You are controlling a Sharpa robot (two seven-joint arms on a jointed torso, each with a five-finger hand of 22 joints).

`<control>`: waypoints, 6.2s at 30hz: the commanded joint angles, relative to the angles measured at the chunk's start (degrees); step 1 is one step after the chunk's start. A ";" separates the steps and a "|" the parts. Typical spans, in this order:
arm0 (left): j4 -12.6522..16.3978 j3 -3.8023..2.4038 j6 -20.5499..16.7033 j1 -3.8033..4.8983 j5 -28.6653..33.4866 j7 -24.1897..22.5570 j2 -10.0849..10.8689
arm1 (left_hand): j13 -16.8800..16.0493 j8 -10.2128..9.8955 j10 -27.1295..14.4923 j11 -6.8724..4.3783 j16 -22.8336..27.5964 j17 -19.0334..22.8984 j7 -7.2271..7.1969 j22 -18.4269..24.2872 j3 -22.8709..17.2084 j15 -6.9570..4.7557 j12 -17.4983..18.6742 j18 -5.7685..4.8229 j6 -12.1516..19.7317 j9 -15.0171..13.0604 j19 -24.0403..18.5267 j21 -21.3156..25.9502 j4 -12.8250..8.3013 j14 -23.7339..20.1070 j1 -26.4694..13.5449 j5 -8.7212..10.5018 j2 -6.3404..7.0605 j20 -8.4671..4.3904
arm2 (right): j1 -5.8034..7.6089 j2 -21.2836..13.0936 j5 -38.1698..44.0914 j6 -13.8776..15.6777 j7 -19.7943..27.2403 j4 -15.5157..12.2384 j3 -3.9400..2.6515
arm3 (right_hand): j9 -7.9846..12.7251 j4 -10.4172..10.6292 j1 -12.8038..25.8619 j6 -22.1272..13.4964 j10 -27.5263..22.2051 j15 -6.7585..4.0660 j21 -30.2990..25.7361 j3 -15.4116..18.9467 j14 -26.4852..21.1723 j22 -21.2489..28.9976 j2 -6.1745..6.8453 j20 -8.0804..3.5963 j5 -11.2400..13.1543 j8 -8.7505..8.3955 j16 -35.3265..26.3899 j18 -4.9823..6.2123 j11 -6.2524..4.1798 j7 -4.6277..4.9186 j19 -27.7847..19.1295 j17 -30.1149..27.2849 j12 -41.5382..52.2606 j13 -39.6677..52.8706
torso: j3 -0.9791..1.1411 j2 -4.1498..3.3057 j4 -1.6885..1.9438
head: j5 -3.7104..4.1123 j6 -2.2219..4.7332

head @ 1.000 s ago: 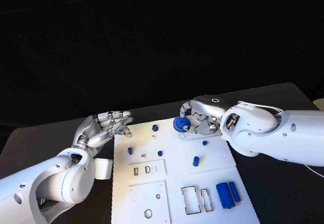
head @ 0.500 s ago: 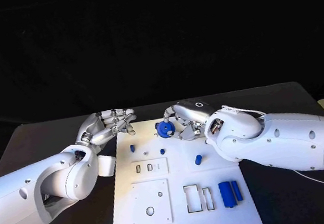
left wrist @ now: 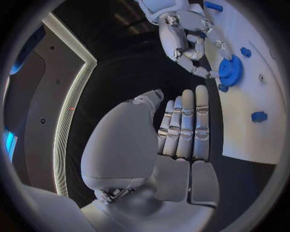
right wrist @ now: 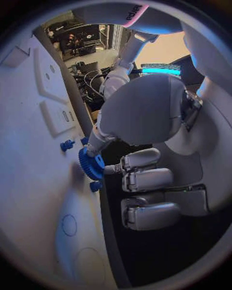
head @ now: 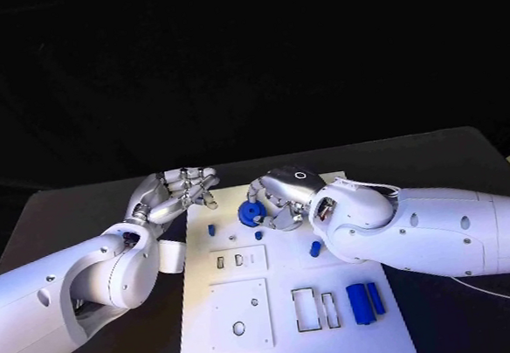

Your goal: Assemble the parts on the task board

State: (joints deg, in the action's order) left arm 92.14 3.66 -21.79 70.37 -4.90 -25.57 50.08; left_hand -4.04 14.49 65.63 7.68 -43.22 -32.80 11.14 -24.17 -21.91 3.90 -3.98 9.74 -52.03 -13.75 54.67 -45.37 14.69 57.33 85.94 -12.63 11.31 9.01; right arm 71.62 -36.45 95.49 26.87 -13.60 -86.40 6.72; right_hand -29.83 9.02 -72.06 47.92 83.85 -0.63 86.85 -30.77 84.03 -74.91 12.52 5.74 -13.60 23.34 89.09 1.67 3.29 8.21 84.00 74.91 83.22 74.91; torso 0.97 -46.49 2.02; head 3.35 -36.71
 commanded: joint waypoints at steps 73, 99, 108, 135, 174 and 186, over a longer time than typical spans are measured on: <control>0.01 -0.05 1.15 0.09 0.17 0.13 0.15 | 0.01 -0.36 -0.47 0.04 -0.25 0.01 0.06 -0.36 -0.45 -0.01 0.25 0.59 0.70 -0.10 -0.82 -0.67 0.08 -0.53 0.06 0.30 -0.13 0.02 | -0.50 3.51 5.31 -0.14 -4.04 4.05 -0.03 | 0.43 1.16 1.98 -0.63 -0.61 0.44 -0.08 0.72 5.36 -11.41 0.59 0.15 3.21 -2.41 0.17 -0.58 0.54 0.38 3.15 12.21 -1.44 6.74 | 0.05 0.08 -0.18 | -0.08 -0.38; 0.02 -0.05 0.97 0.09 0.18 0.25 0.20 | 0.03 -0.46 -0.63 0.11 -0.27 0.03 0.17 -0.49 -0.50 0.03 0.28 0.59 0.84 -0.11 -0.99 -0.88 0.10 -0.57 -0.06 0.31 -0.11 0.06 | -0.50 3.50 2.19 -3.90 -3.27 5.05 -0.01 | 1.31 7.65 9.22 -2.81 -1.15 1.40 -0.35 10.17 5.48 -11.41 -1.86 1.06 5.00 -8.06 0.33 -0.53 1.63 1.48 3.07 12.79 -2.06 6.35 | 0.02 0.06 -0.13 | 0.14 -0.34; 0.00 -0.05 0.94 0.09 0.18 0.26 0.24 | 0.03 -0.46 -0.63 0.11 -0.27 0.03 0.17 -0.49 -0.50 0.03 0.28 0.59 0.84 -0.11 -0.99 -0.88 0.10 -0.57 -0.06 0.31 -0.11 0.06 | -0.52 3.02 2.04 -3.28 -3.03 4.60 0.00 | 1.19 7.47 8.33 -1.89 -0.94 1.38 -0.20 9.95 5.50 -11.60 -2.42 1.10 4.31 -8.28 0.36 -0.58 1.55 1.36 3.21 12.91 -1.82 6.59 | 0.00 0.06 -0.19 | 0.15 -0.34; -0.28 -0.04 0.91 0.09 0.18 0.29 0.45 | 0.03 -0.50 -0.71 0.14 -0.29 0.04 0.20 -0.57 -0.54 0.05 0.28 0.59 0.91 -0.12 -1.08 -1.00 0.05 -0.59 -0.06 0.30 -0.10 0.08 | 0.44 -6.86 -3.38 3.64 1.38 -2.04 -0.32 | 1.09 5.90 4.43 -0.48 -0.46 0.90 -0.80 7.92 5.37 -11.08 -2.20 0.76 4.02 -9.09 0.20 -0.39 1.11 0.88 2.76 12.33 -1.38 7.04 | -0.05 0.22 -0.27 | 1.10 0.21; -0.93 -0.02 1.55 0.08 0.17 -0.51 -0.16 | -0.15 -0.41 -0.26 0.36 1.87 1.45 0.26 0.20 -1.13 0.85 -0.03 0.35 0.59 -0.72 -7.57 1.16 -0.60 -3.77 -0.40 0.27 0.19 1.15 | 0.73 -23.72 -24.84 -7.73 18.62 1.22 0.05 | 1.14 -2.73 -4.63 -1.33 -1.82 0.45 -4.12 5.70 5.30 -8.44 1.54 0.02 0.48 -13.22 0.00 0.45 0.67 0.56 0.50 12.02 -2.76 5.93 | 0.08 0.47 -0.43 | 2.97 -0.01; -0.91 -0.02 1.55 0.08 0.17 -0.30 -0.06 | -0.14 -0.43 -0.31 0.37 1.77 1.47 0.29 0.17 -1.17 0.80 0.01 0.44 0.61 -0.74 -7.47 1.06 -0.67 -3.54 -0.39 0.28 0.14 1.16 | -0.53 -21.65 -25.63 -5.85 18.25 2.19 0.05 | 0.85 -1.98 -3.62 -0.27 -1.50 0.86 -3.69 6.05 5.40 -8.91 0.67 0.43 1.12 -13.24 0.15 0.33 1.07 1.03 0.89 12.49 -2.33 6.29 | 0.04 0.54 -0.53 | 2.45 -0.59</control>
State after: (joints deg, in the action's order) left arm 91.10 3.68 -21.24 70.38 -4.85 -25.32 50.07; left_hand -4.11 14.29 65.42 7.88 -41.66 -31.38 11.34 -24.04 -22.85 4.83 -3.98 9.73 -51.41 -14.43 47.39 -44.43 14.06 53.93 85.94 -12.63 11.31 10.14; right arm 71.21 -58.23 70.12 20.13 4.97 -84.26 6.75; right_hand -28.92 6.81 -76.07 47.15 82.40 -0.19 82.94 -24.90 84.00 -74.94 13.35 5.77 -12.74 10.10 88.87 1.71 3.92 9.17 84.00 74.95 80.63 74.90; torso 1.02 -45.99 1.57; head 5.92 -37.18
